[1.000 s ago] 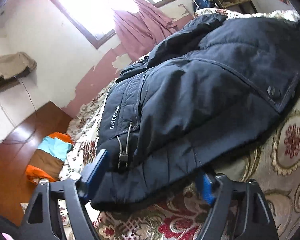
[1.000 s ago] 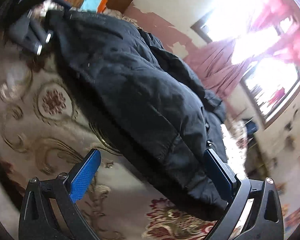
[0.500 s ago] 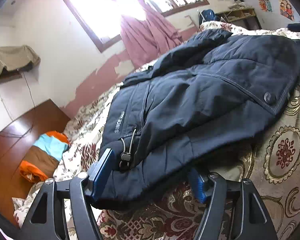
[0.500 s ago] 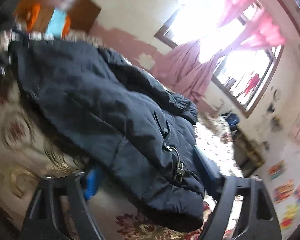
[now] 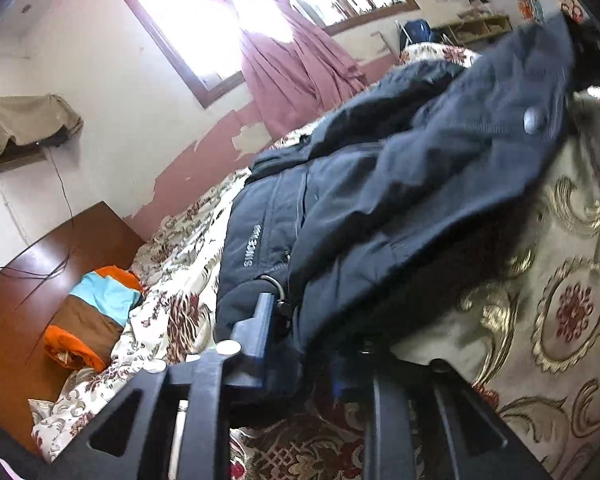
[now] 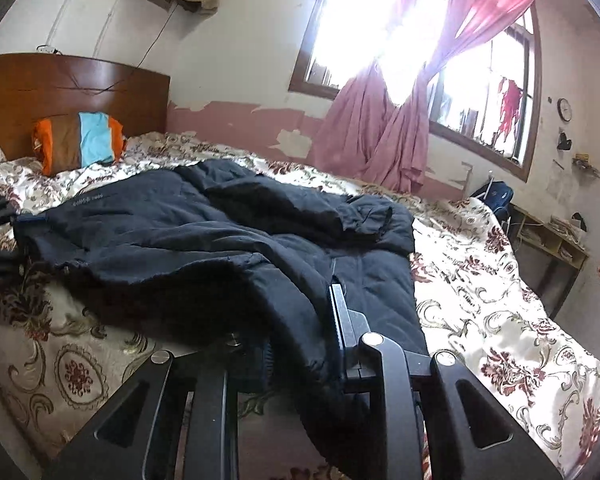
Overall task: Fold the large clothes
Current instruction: 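Lift the gripped side edge with both tools and fold it over the jacket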
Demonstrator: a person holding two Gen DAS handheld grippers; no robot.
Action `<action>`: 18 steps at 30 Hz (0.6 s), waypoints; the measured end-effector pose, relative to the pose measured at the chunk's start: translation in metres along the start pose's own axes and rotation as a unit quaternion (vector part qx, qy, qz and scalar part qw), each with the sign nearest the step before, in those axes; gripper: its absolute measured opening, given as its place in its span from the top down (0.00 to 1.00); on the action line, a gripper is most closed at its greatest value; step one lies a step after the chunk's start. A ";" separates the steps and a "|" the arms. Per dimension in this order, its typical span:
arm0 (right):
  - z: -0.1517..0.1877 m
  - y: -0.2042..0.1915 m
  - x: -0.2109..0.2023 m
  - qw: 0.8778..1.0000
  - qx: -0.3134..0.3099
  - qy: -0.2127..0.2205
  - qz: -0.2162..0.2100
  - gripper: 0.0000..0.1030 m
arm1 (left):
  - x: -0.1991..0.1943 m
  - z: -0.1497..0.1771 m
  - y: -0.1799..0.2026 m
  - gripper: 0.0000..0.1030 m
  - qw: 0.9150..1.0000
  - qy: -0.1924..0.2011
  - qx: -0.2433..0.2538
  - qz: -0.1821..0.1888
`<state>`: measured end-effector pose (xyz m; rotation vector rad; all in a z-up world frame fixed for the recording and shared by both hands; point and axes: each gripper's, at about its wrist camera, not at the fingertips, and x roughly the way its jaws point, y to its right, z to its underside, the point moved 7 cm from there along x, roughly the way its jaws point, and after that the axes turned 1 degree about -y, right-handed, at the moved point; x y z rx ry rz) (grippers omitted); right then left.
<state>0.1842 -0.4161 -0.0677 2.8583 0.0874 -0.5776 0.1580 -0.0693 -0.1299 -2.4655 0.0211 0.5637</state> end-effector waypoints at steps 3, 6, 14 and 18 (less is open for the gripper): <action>0.010 -0.002 -0.008 1.000 0.011 -0.005 -0.011 0.91 | -0.011 -0.006 0.000 0.93 1.000 0.018 -0.005 0.005; 0.017 -0.003 -0.019 1.000 0.004 0.000 -0.009 0.92 | -0.021 -0.008 -0.004 0.93 0.999 0.015 -0.032 0.010; 0.023 0.004 -0.061 1.000 0.001 0.019 -0.015 0.93 | -0.069 -0.004 -0.007 0.93 0.997 0.009 -0.070 0.030; 0.028 0.010 -0.092 0.999 0.012 0.025 -0.035 0.93 | -0.101 -0.005 -0.008 0.93 0.996 0.008 -0.082 0.037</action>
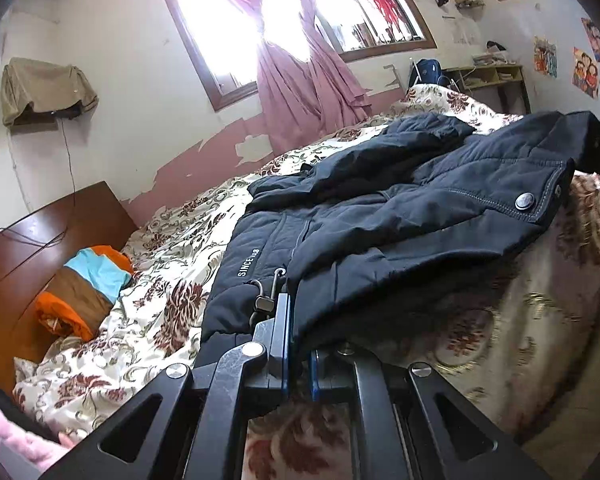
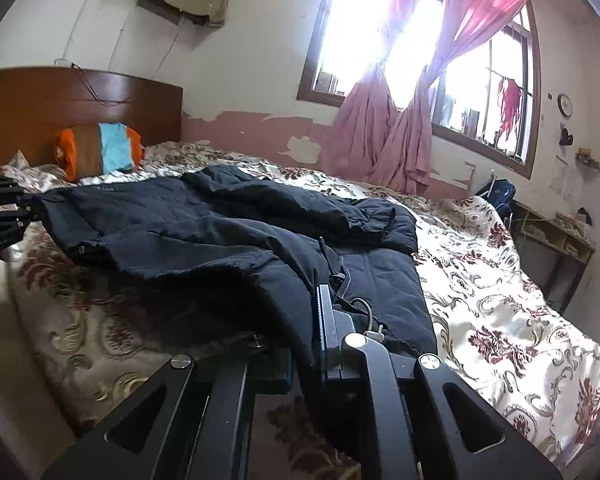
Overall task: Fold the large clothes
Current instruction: 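Lift the gripped side edge with both tools and fold it over the jacket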
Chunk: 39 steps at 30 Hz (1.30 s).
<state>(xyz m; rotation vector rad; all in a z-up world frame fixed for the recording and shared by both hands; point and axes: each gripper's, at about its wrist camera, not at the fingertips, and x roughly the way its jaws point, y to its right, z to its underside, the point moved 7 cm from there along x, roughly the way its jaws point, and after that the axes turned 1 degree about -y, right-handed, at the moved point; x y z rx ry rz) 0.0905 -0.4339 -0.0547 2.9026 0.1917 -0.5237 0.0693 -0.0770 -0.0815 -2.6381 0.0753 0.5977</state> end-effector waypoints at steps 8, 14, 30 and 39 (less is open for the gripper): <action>-0.006 0.001 -0.056 1.000 -0.013 0.013 -0.019 0.93 | -0.052 -0.002 -0.005 0.93 0.999 0.013 -0.042 0.008; -0.042 0.008 -0.041 0.999 -0.011 0.041 -0.017 0.93 | -0.042 -0.042 -0.015 0.93 0.998 0.055 -0.016 -0.014; -0.182 0.059 0.099 0.998 0.018 0.051 -0.018 0.93 | 0.076 -0.198 -0.071 0.93 0.997 0.071 -0.022 -0.029; -0.241 0.088 0.217 1.000 0.019 0.013 -0.010 0.93 | 0.183 -0.252 -0.094 0.93 0.997 0.024 -0.066 -0.018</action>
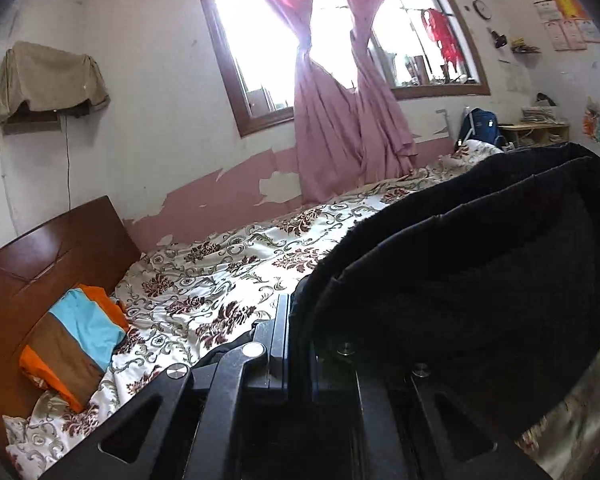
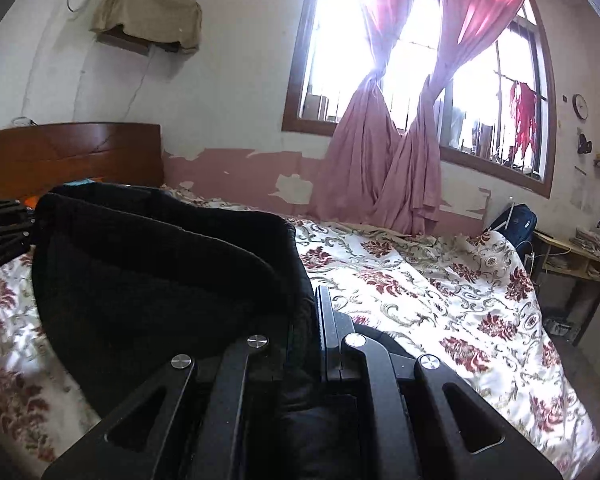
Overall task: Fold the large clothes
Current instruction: 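Lift the gripped side edge with both tools and fold it over the jacket, then open both tools to release the folded side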
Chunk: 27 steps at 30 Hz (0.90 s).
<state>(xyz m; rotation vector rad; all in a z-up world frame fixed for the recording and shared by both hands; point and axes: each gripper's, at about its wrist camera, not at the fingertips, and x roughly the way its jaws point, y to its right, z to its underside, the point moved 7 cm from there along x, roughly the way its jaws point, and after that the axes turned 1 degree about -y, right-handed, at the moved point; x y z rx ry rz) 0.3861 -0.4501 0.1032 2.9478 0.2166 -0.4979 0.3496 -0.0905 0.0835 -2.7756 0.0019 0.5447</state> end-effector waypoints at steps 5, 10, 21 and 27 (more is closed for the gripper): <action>-0.009 0.013 0.061 1.000 0.005 -0.020 0.019 0.93 | 0.061 -0.017 0.012 0.93 1.000 -0.013 0.004 -0.009; -0.002 0.023 0.112 0.998 0.000 -0.048 0.035 0.93 | 0.111 -0.019 0.028 0.93 0.999 -0.039 -0.013 -0.006; 0.033 0.021 0.196 0.993 -0.007 -0.110 0.042 0.92 | 0.194 0.019 0.042 0.93 0.990 -0.122 -0.065 0.020; 0.041 0.018 0.205 0.992 -0.006 -0.121 0.038 0.84 | 0.190 0.026 0.029 0.89 0.985 -0.111 -0.122 0.050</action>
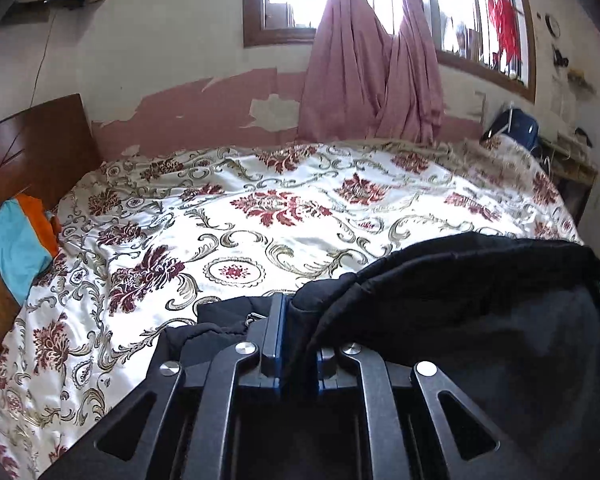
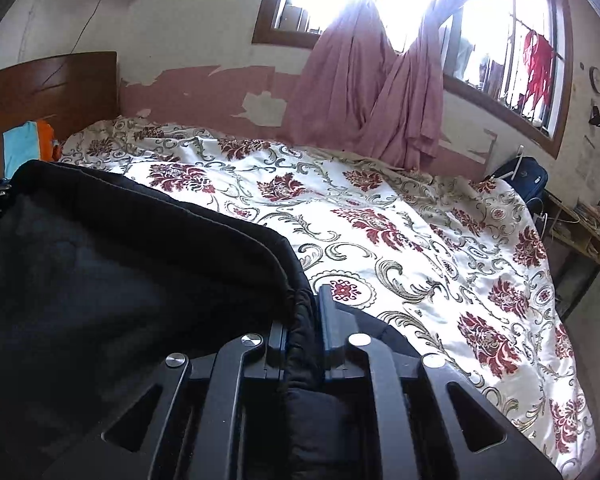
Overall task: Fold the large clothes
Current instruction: 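Open both tools to release the folded side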
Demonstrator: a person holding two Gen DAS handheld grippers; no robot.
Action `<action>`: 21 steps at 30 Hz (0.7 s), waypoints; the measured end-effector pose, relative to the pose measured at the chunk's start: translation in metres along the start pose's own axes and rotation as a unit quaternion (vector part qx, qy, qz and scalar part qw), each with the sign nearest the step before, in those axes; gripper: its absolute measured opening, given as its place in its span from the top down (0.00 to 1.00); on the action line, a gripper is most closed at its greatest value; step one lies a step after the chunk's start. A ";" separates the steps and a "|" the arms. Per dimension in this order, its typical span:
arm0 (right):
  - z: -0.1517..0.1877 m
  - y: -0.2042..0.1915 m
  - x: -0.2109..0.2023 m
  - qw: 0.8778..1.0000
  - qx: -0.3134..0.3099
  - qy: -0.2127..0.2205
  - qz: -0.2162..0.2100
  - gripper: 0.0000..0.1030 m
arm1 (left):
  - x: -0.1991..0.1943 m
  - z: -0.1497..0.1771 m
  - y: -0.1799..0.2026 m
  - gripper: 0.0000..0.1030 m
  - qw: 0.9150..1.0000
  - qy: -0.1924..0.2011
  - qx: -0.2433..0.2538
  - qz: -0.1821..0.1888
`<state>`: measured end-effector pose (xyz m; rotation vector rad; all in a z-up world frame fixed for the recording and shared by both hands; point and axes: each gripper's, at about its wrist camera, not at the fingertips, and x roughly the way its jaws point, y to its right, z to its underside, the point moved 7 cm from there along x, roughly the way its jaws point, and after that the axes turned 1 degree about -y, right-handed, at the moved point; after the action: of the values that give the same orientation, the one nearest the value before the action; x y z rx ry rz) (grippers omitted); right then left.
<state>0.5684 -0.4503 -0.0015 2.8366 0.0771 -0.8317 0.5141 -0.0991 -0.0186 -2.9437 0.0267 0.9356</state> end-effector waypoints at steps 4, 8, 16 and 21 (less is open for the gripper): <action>-0.004 0.013 -0.010 0.999 0.024 0.016 0.017 0.47 | -0.014 -0.006 0.000 0.84 1.000 0.013 0.006 0.001; -0.007 0.030 -0.024 0.997 0.066 0.029 0.009 0.42 | -0.044 -0.024 -0.009 0.23 0.998 0.047 -0.034 0.033; -0.013 0.041 -0.092 0.993 0.081 0.091 -0.008 0.15 | -0.100 -0.030 0.000 0.03 0.991 0.120 -0.034 0.043; 0.012 0.018 -0.118 0.992 0.066 0.092 -0.049 0.08 | -0.103 0.011 0.035 0.02 0.993 0.101 0.031 0.058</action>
<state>0.4641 -0.4698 0.0554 3.0497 0.1937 -0.6120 0.4224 -0.1333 0.0300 -2.9934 0.2320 0.6306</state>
